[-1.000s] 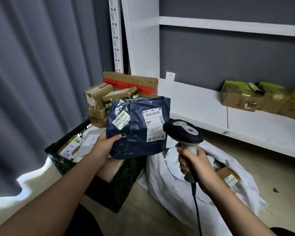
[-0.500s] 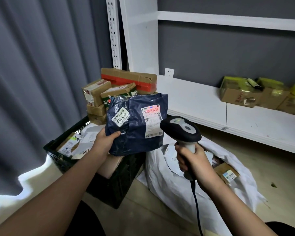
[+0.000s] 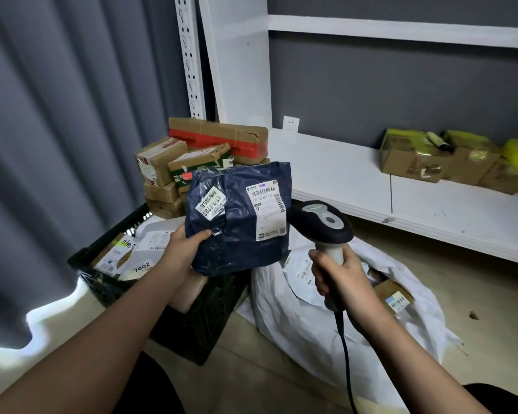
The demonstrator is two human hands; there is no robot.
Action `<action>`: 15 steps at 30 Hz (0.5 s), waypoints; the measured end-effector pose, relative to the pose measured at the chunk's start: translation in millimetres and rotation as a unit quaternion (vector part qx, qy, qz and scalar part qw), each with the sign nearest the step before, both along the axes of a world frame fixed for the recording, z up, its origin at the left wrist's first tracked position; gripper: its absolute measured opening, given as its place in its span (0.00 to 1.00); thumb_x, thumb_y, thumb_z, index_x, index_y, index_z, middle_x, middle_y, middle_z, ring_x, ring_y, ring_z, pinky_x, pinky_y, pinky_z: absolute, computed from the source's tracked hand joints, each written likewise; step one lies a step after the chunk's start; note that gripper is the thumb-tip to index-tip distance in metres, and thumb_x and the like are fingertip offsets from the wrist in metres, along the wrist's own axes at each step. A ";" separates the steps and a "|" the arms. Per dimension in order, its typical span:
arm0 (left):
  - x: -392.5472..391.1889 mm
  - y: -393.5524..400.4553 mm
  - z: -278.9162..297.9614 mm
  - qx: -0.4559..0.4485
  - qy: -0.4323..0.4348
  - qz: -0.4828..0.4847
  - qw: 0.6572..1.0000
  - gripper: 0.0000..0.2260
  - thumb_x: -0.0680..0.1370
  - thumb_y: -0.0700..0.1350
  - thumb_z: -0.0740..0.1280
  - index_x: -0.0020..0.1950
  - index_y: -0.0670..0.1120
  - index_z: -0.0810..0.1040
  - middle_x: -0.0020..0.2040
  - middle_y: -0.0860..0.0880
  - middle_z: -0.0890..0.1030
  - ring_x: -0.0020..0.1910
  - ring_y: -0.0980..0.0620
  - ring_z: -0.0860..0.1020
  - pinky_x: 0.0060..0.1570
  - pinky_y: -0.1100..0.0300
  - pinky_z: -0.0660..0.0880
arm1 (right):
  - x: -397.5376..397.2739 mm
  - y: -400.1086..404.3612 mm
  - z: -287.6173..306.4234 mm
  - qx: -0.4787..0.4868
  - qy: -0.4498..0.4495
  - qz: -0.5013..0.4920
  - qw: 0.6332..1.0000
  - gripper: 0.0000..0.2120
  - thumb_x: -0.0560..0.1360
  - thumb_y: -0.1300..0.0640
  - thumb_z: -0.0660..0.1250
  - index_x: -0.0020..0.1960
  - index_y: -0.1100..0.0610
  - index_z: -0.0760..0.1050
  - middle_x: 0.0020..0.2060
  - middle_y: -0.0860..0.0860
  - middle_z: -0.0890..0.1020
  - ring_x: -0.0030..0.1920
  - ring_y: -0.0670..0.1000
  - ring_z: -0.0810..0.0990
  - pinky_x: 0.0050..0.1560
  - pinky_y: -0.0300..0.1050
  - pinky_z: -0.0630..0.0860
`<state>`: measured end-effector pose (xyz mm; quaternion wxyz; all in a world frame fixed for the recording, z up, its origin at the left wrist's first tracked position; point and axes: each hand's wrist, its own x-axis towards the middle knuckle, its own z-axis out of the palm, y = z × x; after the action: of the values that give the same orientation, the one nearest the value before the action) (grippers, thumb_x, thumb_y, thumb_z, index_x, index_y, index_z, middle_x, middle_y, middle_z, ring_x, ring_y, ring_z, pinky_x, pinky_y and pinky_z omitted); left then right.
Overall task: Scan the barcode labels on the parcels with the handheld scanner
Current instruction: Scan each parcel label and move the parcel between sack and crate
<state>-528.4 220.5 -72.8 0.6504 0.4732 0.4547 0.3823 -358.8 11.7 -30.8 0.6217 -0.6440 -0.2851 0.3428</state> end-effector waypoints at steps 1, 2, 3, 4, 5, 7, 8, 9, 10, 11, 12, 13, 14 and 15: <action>2.9 -2.7 1.1 -0.010 -0.005 -0.005 1.000 0.15 0.78 0.33 0.62 0.64 0.42 0.74 0.57 0.41 0.80 0.45 0.48 0.80 0.43 0.56 0.77 | 3.7 -2.3 0.1 -0.003 -0.006 -0.014 1.000 0.06 0.78 0.60 0.66 0.47 0.55 0.68 0.24 0.49 0.70 0.22 0.48 0.65 0.24 0.38 0.59; 4.3 -5.3 2.5 -0.021 -0.014 -0.007 1.000 0.15 0.78 0.32 0.61 0.63 0.42 0.74 0.54 0.41 0.81 0.42 0.49 0.81 0.39 0.57 0.77 | 6.8 -2.9 0.8 -0.005 -0.013 -0.024 1.000 0.07 0.78 0.60 0.66 0.48 0.53 0.68 0.24 0.49 0.70 0.23 0.48 0.65 0.22 0.37 0.59; 8.3 -10.4 4.1 -0.032 -0.022 -0.014 0.999 0.14 0.78 0.31 0.60 0.61 0.43 0.73 0.51 0.41 0.81 0.40 0.49 0.81 0.36 0.58 0.78 | 12.6 -6.1 0.6 -0.005 -0.021 -0.038 0.999 0.07 0.78 0.60 0.66 0.49 0.53 0.68 0.25 0.50 0.70 0.23 0.48 0.65 0.21 0.36 0.60; 14.8 -16.5 4.4 -0.043 -0.023 -0.023 0.999 0.12 0.78 0.31 0.60 0.58 0.43 0.73 0.50 0.41 0.81 0.39 0.49 0.81 0.37 0.57 0.79 | 20.3 -11.1 0.4 -0.006 -0.027 -0.056 0.998 0.07 0.78 0.59 0.65 0.51 0.53 0.67 0.25 0.50 0.70 0.23 0.48 0.66 0.21 0.36 0.60; 21.4 -21.7 3.3 -0.048 -0.017 -0.037 0.998 0.11 0.78 0.31 0.59 0.57 0.43 0.72 0.52 0.40 0.80 0.41 0.47 0.81 0.41 0.53 0.79 | 28.8 -15.8 -0.4 -0.008 -0.031 -0.075 0.997 0.08 0.78 0.59 0.65 0.52 0.53 0.67 0.25 0.49 0.70 0.23 0.47 0.66 0.21 0.36 0.60; 38.5 -32.0 -3.2 -0.051 0.003 -0.074 0.996 0.13 0.78 0.31 0.60 0.60 0.41 0.71 0.57 0.37 0.78 0.45 0.44 0.79 0.51 0.47 0.77 | 48.5 -28.2 -4.3 -0.006 -0.026 -0.121 0.992 0.08 0.78 0.58 0.65 0.53 0.53 0.66 0.25 0.48 0.71 0.23 0.47 0.66 0.24 0.37 0.60; 48.9 -39.2 -7.2 -0.062 0.014 -0.089 0.994 0.14 0.78 0.31 0.61 0.63 0.39 0.70 0.58 0.37 0.78 0.45 0.44 0.79 0.51 0.47 0.76 | 58.2 -34.7 -7.0 -0.001 -0.021 -0.142 0.990 0.09 0.78 0.58 0.65 0.53 0.53 0.66 0.25 0.48 0.71 0.24 0.48 0.66 0.25 0.39 0.61; 59.9 -46.8 -12.7 -0.079 0.027 -0.099 0.992 0.15 0.78 0.31 0.61 0.64 0.39 0.70 0.57 0.37 0.78 0.44 0.44 0.79 0.47 0.49 0.77 | 67.1 -41.1 -9.4 0.000 -0.017 -0.159 0.987 0.09 0.78 0.58 0.65 0.53 0.53 0.66 0.25 0.48 0.72 0.24 0.48 0.67 0.26 0.41 0.62; 71.1 -54.6 -20.3 -0.099 0.036 -0.105 0.989 0.14 0.78 0.31 0.62 0.63 0.38 0.71 0.55 0.38 0.79 0.43 0.44 0.79 0.43 0.51 0.78 | 73.7 -46.7 -10.9 -0.004 -0.012 -0.172 0.985 0.09 0.78 0.58 0.65 0.52 0.54 0.65 0.26 0.48 0.72 0.23 0.47 0.67 0.27 0.41 0.62; 84.1 -64.5 -28.0 -0.122 0.046 -0.113 0.985 0.12 0.78 0.31 0.61 0.61 0.38 0.72 0.52 0.38 0.79 0.42 0.44 0.79 0.41 0.52 0.78 | 80.4 -52.9 -12.8 -0.009 -0.004 -0.181 0.983 0.09 0.78 0.58 0.65 0.53 0.54 0.65 0.25 0.49 0.72 0.22 0.46 0.67 0.25 0.40 0.62; 97.5 -74.6 -36.9 -0.153 0.053 -0.119 0.980 0.10 0.78 0.31 0.60 0.58 0.38 0.73 0.48 0.39 0.80 0.41 0.44 0.79 0.39 0.52 0.78 | 86.3 -58.5 -14.7 -0.012 0.009 -0.188 0.982 0.08 0.78 0.59 0.65 0.52 0.54 0.65 0.24 0.48 0.71 0.21 0.46 0.66 0.22 0.37 0.61; 111.7 -85.4 -45.5 -0.187 0.057 -0.125 0.973 0.08 0.78 0.31 0.59 0.55 0.38 0.75 0.45 0.40 0.80 0.40 0.44 0.79 0.39 0.52 0.77 | 92.5 -64.4 -17.4 -0.013 0.023 -0.193 0.981 0.08 0.79 0.59 0.64 0.52 0.54 0.64 0.23 0.48 0.70 0.20 0.45 0.65 0.20 0.35 0.60; 124.7 -94.0 -57.9 -0.221 0.063 -0.125 0.965 0.08 0.79 0.31 0.59 0.52 0.38 0.76 0.43 0.41 0.80 0.40 0.44 0.79 0.38 0.52 0.77 | 97.8 -69.5 -20.1 -0.011 0.032 -0.196 0.980 0.08 0.79 0.60 0.64 0.51 0.54 0.64 0.22 0.48 0.69 0.19 0.45 0.64 0.20 0.34 0.59; 135.1 -102.0 -67.7 -0.254 0.064 -0.118 0.958 0.08 0.78 0.32 0.59 0.51 0.37 0.76 0.42 0.41 0.80 0.39 0.44 0.78 0.37 0.52 0.77 | 101.7 -73.0 -23.3 -0.009 0.032 -0.198 0.980 0.08 0.79 0.61 0.64 0.51 0.54 0.64 0.23 0.49 0.69 0.20 0.46 0.64 0.20 0.35 0.60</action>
<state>-393.3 118.5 -140.5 0.7589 0.3663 0.5188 0.1437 -257.1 -61.2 -54.1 0.6802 -0.6822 -0.1283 0.2357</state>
